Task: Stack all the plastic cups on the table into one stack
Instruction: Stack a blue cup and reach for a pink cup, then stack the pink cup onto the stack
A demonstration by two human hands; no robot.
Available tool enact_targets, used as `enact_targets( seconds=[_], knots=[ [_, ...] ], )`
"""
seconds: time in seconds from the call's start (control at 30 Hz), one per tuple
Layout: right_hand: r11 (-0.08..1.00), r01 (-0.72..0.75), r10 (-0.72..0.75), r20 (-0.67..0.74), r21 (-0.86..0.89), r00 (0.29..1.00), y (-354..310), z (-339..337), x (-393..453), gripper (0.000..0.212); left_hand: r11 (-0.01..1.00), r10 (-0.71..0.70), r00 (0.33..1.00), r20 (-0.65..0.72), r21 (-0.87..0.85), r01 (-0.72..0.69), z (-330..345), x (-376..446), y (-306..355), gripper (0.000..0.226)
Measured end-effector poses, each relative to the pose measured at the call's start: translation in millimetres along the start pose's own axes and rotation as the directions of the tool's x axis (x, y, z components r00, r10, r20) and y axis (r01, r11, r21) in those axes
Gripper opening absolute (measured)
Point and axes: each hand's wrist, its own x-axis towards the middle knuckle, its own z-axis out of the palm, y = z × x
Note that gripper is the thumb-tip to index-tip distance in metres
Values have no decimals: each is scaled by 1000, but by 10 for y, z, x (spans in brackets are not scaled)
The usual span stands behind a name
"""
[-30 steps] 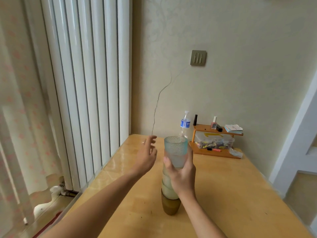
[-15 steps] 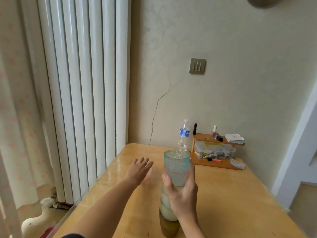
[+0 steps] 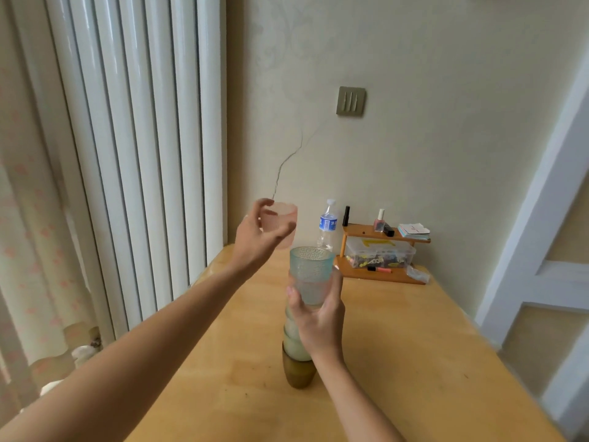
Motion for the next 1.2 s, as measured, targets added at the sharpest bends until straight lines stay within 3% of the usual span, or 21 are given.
enact_targets(
  seconds=[0.13,0.4,0.6,0.7,0.87,1.1,1.2],
  knots=[
    [1000,-1,1,10,-7,1000,-35,-18,-16,72,981,21,996,91,-192,-3,-28,-169,421,71],
    [999,-28,30,58,-36,998,-47,-79,-33,77,977,53,977,207,-214,-8,13,-446,616,72],
    [990,-131,136,119,-46,984,-71,-142,-22,80,997,8,938,347,-76,19,108,-628,573,76],
    [963,-263,267,283,-52,921,-20,-227,-77,81,989,-26,944,330,-127,71,106,-717,457,77],
    [900,-310,423,444,-305,790,360,-478,-489,85,967,-13,916,400,-229,114,62,-993,202,75],
    [870,-315,458,387,-378,801,493,-315,-543,72,972,23,941,338,-226,58,91,-999,144,60],
    [884,-297,437,412,-361,800,495,-80,-437,71,974,21,975,222,-223,30,31,-904,74,63]
  ],
)
